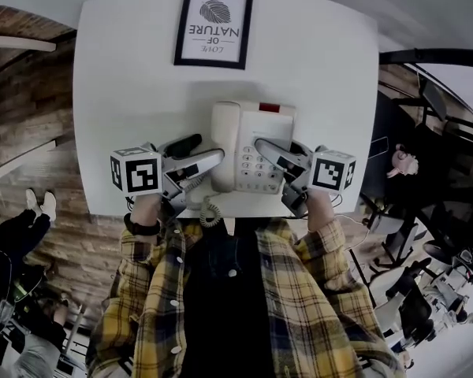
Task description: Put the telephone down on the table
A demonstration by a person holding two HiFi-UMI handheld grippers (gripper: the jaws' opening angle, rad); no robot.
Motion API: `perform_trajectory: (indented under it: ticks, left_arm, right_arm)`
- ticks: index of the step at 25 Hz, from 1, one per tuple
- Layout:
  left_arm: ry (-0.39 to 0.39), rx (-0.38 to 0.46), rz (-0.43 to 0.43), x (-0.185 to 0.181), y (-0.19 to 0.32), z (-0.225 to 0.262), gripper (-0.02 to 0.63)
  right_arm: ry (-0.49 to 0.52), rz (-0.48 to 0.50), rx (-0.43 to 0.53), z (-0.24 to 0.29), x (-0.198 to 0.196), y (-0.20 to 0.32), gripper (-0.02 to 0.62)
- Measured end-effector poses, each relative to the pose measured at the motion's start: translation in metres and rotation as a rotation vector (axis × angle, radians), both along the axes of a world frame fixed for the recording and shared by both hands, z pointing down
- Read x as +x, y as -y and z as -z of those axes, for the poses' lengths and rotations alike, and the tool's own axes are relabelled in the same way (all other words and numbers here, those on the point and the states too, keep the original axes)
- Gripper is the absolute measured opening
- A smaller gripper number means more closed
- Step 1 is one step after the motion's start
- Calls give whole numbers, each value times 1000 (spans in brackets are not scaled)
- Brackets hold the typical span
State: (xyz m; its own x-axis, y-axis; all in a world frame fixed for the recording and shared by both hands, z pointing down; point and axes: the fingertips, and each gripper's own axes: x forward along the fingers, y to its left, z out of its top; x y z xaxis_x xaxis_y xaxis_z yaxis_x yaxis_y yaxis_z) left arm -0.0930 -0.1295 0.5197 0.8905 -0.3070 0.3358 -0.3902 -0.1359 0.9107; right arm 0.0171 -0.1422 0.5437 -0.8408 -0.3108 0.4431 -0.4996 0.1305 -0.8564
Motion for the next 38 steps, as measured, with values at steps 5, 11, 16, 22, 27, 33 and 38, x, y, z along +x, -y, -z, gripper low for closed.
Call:
perform_trajectory:
  ticks: [5,11,16,22,27,33,38]
  left_arm:
    - [-11,13,11,-3,1,2,443]
    - [-18,62,10,7,1,8,443]
    - [-3,78,0,9,0,9,443]
    - [-2,97,7,10,2,15,443]
    - [3,128,11,12,6,19,443]
    - [18,159,13,12,8,25,443]
    - [26,176,13,11,10,28,443]
  right_arm:
    - [-21,18,15,2,-4,3,278]
    - [-70,30,43,6,-7,6,279]
    - [-143,40,57,3,-4,7,291]
    - [-186,27,66,2,0,7,299]
    - [-226,7,82,-1,5,7,304]
    - [-257,-28,122,0,5,7,308]
    - [-301,-39,135,-1,6,7,310]
